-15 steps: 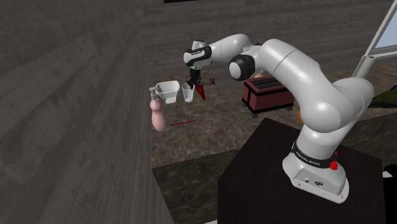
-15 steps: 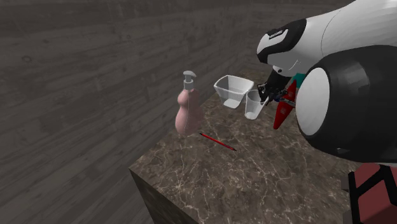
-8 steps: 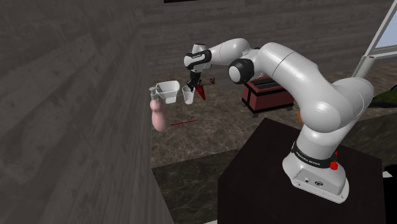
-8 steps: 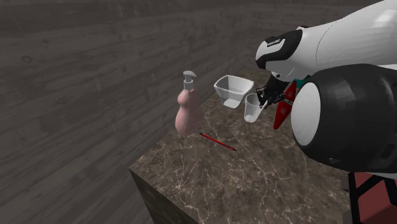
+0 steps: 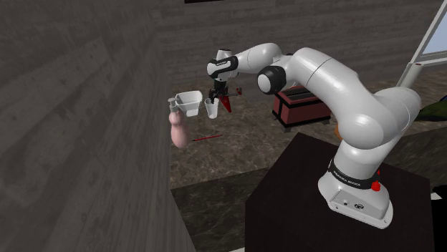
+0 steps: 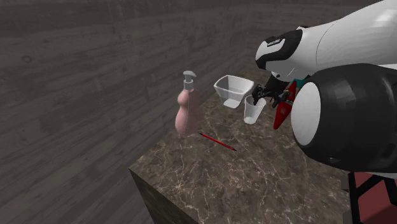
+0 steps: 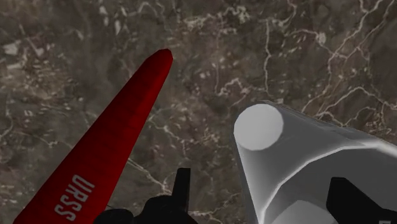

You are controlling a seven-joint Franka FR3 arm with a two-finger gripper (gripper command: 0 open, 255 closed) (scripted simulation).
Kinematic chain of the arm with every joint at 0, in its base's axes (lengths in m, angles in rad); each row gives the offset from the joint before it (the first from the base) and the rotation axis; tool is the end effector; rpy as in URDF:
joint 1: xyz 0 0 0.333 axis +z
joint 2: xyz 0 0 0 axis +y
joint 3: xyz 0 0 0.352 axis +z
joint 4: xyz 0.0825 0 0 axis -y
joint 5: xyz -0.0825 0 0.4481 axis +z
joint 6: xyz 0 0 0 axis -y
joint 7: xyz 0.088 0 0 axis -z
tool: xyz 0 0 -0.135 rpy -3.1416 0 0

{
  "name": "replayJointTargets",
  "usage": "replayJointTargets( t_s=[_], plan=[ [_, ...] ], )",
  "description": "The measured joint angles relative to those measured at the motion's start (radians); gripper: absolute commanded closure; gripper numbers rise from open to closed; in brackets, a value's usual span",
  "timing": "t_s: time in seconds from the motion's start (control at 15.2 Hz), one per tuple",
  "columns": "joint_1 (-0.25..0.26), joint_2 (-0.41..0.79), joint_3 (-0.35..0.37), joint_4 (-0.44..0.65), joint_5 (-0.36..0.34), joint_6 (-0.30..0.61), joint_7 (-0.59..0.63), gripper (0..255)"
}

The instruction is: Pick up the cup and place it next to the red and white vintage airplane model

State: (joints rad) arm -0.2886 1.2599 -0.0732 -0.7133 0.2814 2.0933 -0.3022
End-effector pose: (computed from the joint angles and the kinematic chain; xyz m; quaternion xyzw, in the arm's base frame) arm 0.8683 -0.2718 0.1415 -0.9918 0.0648 -0.0865 0.0681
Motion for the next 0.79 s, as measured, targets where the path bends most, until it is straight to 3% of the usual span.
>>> replayJointTargets(
  t_s=[0.2, 0.4, 0.79],
  plan=[
    [0.000, -0.040, -0.002, -0.030, 0.000, -0.010, -0.001, 0],
    [0.000, -0.140, -0.006, -0.141, 0.003, 0.000, -0.014, 0],
    [-0.002, -0.150, -0.006, -0.150, 0.004, -0.004, -0.016, 0]
  ],
)
